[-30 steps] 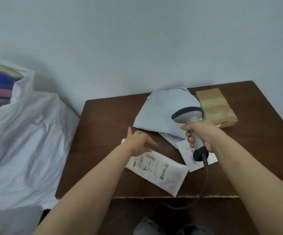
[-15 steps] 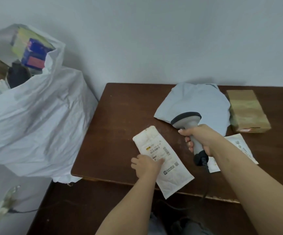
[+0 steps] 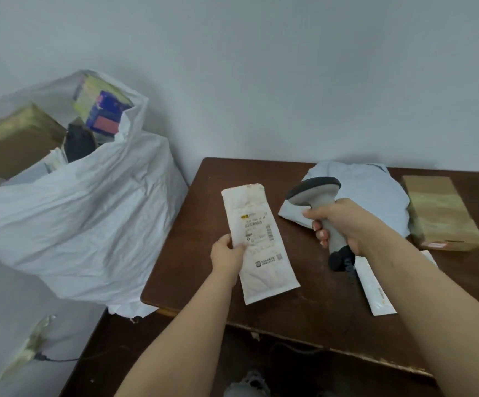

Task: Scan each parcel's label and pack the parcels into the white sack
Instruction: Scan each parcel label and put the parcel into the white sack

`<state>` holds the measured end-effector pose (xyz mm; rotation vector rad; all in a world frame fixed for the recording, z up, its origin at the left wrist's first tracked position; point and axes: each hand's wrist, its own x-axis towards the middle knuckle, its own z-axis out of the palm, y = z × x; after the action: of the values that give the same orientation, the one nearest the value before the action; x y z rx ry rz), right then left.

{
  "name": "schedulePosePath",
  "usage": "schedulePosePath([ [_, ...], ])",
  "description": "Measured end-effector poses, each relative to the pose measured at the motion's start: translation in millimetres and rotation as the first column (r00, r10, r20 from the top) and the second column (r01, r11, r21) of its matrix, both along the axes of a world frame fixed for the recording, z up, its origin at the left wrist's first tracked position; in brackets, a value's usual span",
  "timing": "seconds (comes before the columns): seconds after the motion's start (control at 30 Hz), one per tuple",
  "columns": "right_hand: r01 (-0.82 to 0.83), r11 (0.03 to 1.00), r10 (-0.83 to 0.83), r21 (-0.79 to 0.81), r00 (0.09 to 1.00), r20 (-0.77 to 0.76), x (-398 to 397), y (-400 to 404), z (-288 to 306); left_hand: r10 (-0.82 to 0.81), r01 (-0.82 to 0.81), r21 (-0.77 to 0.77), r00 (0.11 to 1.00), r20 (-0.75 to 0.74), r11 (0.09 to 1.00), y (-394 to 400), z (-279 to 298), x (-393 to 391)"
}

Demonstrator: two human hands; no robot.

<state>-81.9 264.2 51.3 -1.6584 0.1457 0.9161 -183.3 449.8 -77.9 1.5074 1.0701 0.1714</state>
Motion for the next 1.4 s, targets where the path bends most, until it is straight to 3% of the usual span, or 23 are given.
schedulePosePath([
  [0.17,-0.150,0.974,0.119,0.170,0.976,0.180,2,18,61,0.077,-0.078,-0.002,0.972,0.222,0.997,49,69,14],
  [0.33,-0.244,0.947,0.155,0.209,0.916,0.371,-3,23,119,0.038,-0.065,0.068,0.939,0.340,0.996,76,135,27],
  [0.53,-0.271,0.938,0.144,0.217,0.872,0.468,-13,14,150,0.025,-0.091,0.126,0.895,0.446,0.988,83,179,31],
  [0.7,-0.263,0.937,0.113,0.231,0.852,0.511,-20,6,163,0.054,-0.104,0.069,0.856,0.514,0.992,84,192,33],
  [0.97,-0.103,0.898,-0.031,0.428,0.955,0.295,-21,10,161,0.321,-0.270,-0.174,0.775,0.545,0.947,79,180,42],
  [1.2,0.208,0.903,-0.331,0.375,0.895,0.300,-19,35,123,0.332,-0.034,-0.438,0.706,0.625,0.898,57,175,38],
  [1.4,0.327,0.863,-0.447,0.386,0.851,0.277,-20,61,95,0.247,0.156,-0.498,0.720,0.648,0.853,32,171,44],
])
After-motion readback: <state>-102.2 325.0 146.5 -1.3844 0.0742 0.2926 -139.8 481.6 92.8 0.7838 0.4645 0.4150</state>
